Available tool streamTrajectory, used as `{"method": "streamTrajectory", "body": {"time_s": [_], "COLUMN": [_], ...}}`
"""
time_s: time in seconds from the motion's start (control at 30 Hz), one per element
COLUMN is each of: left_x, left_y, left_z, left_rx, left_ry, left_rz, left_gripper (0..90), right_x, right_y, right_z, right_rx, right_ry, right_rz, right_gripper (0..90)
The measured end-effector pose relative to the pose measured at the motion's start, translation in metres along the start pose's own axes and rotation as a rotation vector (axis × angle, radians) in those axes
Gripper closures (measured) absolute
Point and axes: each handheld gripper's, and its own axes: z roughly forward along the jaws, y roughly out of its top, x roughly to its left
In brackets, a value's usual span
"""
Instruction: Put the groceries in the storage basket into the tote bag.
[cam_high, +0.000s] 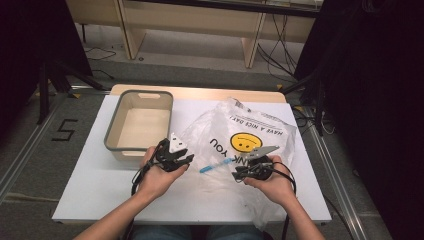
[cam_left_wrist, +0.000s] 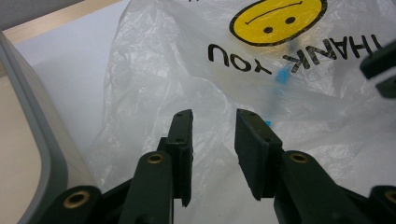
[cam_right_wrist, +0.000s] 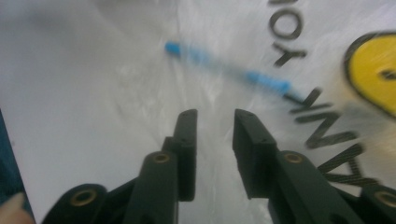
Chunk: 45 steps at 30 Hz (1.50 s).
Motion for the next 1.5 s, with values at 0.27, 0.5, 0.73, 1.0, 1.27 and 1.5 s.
{"method": "streamTrajectory", "body": {"time_s": [0.27,0.5,0.73,1.0,1.27,1.5], "left_x": [-0.001,-0.002,-0.002,-0.004,-0.004,-0.001], "left_y": [-0.004,-0.01,-0.014,-0.022,-0.027,-0.028], "left_z": [0.004,0.007,0.004,-0.001,-0.004,0.0], "left_rx": [0.012,0.02,0.012,-0.003,-0.016,-0.015], "left_ry": [-0.007,-0.006,-0.006,-0.023,-0.022,-0.011], "left_rz": [0.007,0.015,0.022,0.046,0.04,0.052], "left_gripper": [66.4,65.6,64.8,60.5,56.6,52.7], "right_x": [-0.015,-0.03,-0.037,-0.042,-0.041,-0.041], "right_y": [0.001,-0.015,-0.03,-0.044,-0.051,-0.057], "right_z": [-0.036,-0.049,-0.057,-0.066,-0.069,-0.07], "right_rx": [-0.204,-0.206,-0.202,-0.216,-0.212,-0.174], "right_ry": [-0.116,-0.198,-0.245,-0.279,-0.299,-0.329], "right_rz": [0.093,0.167,0.205,0.239,0.254,0.297], "right_gripper": [58.2,55.4,52.8,49.1,47.4,45.5]}}
